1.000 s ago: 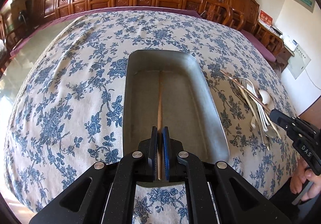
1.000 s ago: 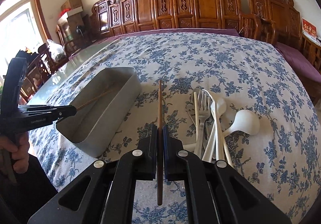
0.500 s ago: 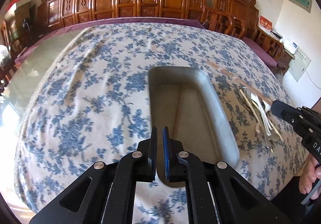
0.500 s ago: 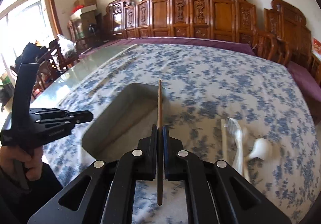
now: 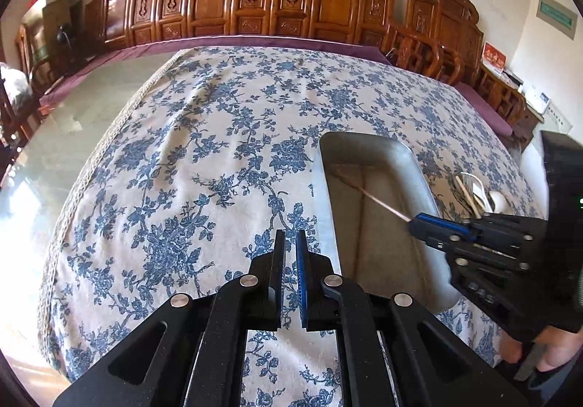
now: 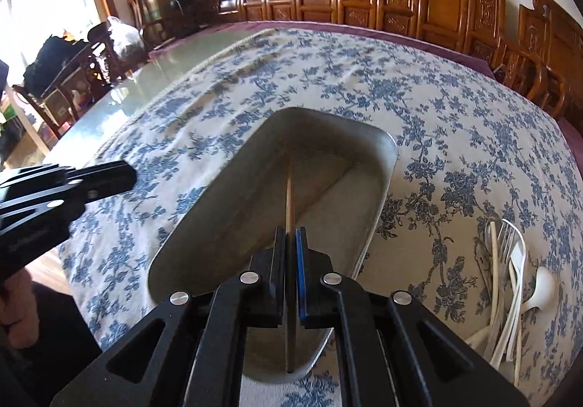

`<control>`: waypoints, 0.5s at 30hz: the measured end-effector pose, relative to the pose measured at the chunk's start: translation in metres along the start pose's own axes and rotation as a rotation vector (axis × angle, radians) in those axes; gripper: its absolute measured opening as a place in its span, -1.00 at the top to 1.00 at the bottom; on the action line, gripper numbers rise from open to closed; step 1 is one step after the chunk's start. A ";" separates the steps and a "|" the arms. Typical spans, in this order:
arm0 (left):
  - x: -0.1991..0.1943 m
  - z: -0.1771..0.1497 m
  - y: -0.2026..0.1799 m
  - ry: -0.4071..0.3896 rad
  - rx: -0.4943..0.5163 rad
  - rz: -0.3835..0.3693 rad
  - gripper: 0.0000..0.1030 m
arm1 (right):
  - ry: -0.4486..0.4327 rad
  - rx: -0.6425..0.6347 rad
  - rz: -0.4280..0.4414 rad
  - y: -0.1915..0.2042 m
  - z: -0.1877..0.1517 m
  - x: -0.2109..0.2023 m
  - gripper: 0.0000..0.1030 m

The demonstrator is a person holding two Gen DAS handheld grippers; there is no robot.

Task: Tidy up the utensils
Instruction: 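Lower the chopstick into the grey tray and open the right gripper, then return the right gripper to the pile and grasp a white plastic fork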

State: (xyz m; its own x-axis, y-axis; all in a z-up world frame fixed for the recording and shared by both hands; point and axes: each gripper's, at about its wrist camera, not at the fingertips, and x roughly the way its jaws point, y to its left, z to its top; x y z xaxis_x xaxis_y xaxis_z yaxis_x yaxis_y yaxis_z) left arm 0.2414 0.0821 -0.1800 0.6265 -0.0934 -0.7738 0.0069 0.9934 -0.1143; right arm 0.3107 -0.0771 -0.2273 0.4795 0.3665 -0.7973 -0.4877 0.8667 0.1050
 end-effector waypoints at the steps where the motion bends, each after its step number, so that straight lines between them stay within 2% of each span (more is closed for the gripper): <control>1: -0.001 0.000 0.001 -0.002 -0.005 -0.008 0.91 | 0.005 0.004 0.000 -0.001 -0.001 0.002 0.87; 10: -0.008 0.000 -0.008 -0.018 0.030 0.004 0.91 | 0.037 0.023 0.062 0.002 -0.008 0.007 0.85; 15: -0.019 0.001 -0.017 -0.035 0.041 -0.008 0.91 | -0.007 0.034 0.066 -0.006 -0.007 -0.017 0.85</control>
State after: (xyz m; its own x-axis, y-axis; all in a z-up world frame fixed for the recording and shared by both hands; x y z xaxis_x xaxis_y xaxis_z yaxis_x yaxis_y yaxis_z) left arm 0.2300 0.0669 -0.1625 0.6534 -0.0999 -0.7504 0.0437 0.9946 -0.0944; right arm 0.3004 -0.0911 -0.2183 0.4524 0.4259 -0.7836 -0.4938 0.8513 0.1775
